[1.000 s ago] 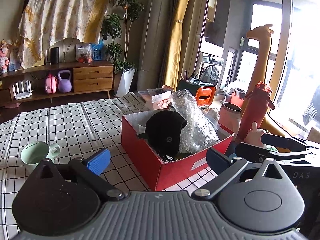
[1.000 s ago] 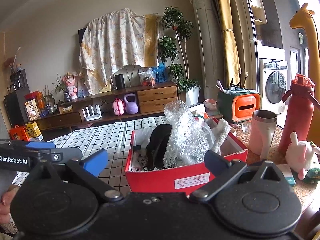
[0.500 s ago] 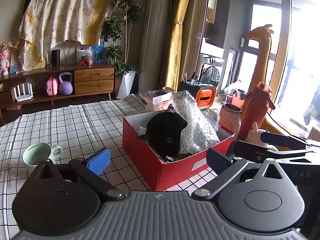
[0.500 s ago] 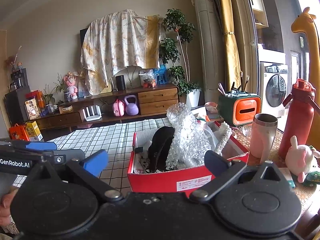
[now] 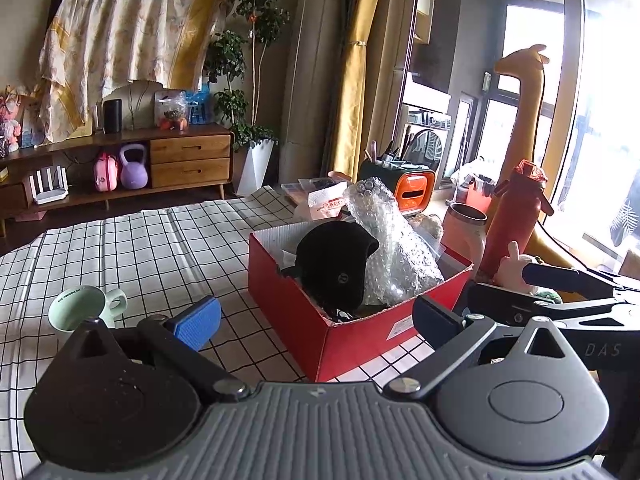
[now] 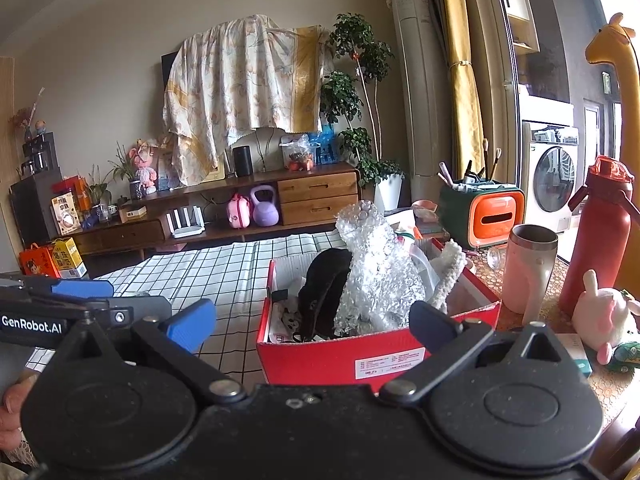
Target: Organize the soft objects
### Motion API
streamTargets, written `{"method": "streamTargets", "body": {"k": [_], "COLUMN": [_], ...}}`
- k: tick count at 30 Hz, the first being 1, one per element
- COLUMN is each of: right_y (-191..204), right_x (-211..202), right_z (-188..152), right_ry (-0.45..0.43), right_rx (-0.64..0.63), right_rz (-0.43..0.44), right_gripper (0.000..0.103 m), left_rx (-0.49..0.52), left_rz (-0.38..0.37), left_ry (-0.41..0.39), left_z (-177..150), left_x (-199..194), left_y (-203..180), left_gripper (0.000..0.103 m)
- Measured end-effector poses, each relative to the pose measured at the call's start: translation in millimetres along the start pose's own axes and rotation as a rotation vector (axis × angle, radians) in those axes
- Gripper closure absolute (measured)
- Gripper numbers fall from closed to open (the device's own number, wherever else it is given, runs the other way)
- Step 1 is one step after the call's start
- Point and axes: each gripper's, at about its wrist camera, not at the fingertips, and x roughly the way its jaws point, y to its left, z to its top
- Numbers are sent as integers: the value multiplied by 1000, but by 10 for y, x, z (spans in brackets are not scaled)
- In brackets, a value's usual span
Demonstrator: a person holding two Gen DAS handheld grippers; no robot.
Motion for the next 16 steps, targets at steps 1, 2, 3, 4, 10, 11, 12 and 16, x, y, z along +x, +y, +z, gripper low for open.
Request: {"method": "streamTargets", "body": {"k": [1,2,3,4,10,11,12,16], "right_y": [-6,-11,-14,-18,-18,-16,-11,-13], "right_x": [5,10,13,15,12,12,11,11], "right_z": [-12,-17,-21,-22,-33,-33,-36,-34], "right_ry": [1,4,5,5,7,7,7,8], "right_rx": [-1,-1,0,0,-1,-1,-1,-1], "right_rz": [-1,-1,-2,-3,-4,-5,-6,-7], "right_gripper": [0,0,0,0,0,0,0,0], "left_rx": [3,7,8,7,1,0,-1,0], "left_rz": [4,6,5,2,-4,-3,-4,-3], "left_ry": [-1,-2,-2,-1,4,4,6,6], "left_z": [-4,-6,-4,-4,-4,-6,-8,-11], "left_x": [1,0,1,2,7,7,8,10], "left_y": [-4,-7,-7,-6,0,2,1,5], "left_gripper": [0,0,0,0,0,0,0,0]}}
